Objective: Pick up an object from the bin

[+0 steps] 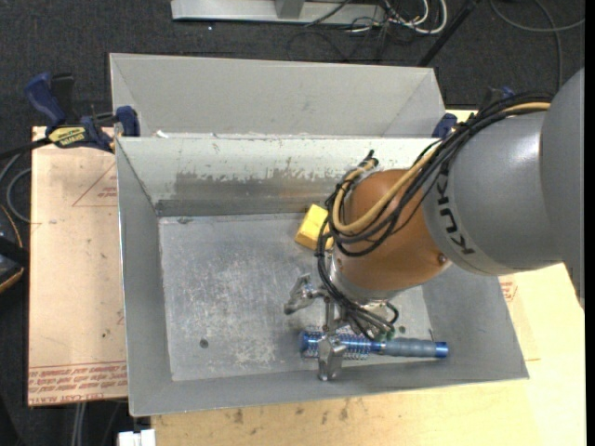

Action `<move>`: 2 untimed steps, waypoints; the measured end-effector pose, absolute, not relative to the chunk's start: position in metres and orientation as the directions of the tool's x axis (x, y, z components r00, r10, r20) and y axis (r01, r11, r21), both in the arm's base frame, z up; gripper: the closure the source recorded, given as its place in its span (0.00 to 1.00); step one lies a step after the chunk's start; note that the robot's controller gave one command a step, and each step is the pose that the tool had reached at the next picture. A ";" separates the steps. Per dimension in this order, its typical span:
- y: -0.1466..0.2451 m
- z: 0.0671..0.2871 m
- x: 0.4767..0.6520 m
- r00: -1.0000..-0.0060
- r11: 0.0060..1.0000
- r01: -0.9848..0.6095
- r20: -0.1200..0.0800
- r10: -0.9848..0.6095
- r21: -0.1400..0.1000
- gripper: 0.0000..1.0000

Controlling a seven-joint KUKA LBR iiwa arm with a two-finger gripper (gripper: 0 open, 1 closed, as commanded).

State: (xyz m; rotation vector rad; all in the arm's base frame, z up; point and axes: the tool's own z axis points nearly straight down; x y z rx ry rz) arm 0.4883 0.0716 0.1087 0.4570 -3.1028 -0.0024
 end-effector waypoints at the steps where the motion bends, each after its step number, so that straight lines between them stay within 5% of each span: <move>1: 0.019 0.078 0.526 -0.861 0.861 -0.509 -0.008 -0.509 0.002 0.00; 2: 0.020 0.079 0.527 -0.861 0.861 -0.509 -0.013 -0.509 0.001 1.00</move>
Offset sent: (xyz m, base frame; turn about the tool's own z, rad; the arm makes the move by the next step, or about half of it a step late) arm 0.0357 -0.0549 -0.0320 -0.2453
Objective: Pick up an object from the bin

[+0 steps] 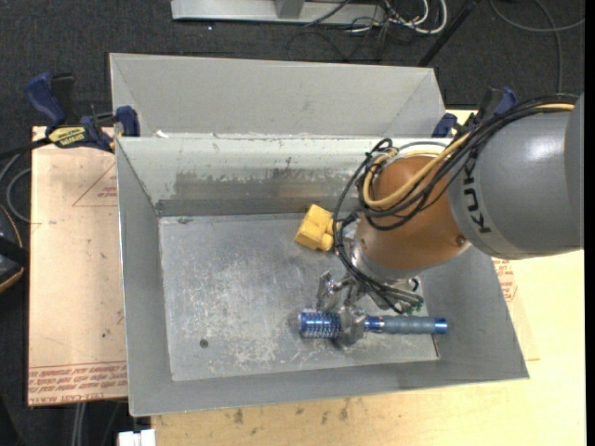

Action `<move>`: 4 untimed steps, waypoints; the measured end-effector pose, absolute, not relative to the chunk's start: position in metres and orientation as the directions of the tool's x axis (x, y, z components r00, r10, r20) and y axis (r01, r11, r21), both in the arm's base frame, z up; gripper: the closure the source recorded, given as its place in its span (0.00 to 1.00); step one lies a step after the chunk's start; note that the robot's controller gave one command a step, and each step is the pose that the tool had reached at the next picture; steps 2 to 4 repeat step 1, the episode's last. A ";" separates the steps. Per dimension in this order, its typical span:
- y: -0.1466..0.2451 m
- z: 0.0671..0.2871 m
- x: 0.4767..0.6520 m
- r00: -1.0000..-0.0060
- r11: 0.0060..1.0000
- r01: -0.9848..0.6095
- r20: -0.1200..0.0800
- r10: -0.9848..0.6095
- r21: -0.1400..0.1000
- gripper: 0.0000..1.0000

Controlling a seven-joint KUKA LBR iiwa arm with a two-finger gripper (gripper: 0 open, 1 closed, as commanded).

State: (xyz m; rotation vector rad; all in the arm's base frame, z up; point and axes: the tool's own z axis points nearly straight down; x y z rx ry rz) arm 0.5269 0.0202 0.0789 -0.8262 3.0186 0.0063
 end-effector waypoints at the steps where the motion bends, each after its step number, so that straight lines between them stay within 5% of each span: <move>1: 0.022 0.211 0.532 -0.862 0.862 -0.506 -0.009 -0.506 -0.003 1.00; 4: 0.022 0.211 0.532 -0.862 0.862 -0.506 -0.009 -0.506 -0.003 1.00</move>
Offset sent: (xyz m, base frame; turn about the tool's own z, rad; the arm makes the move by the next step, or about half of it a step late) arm 0.0030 0.0005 0.1291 0.0007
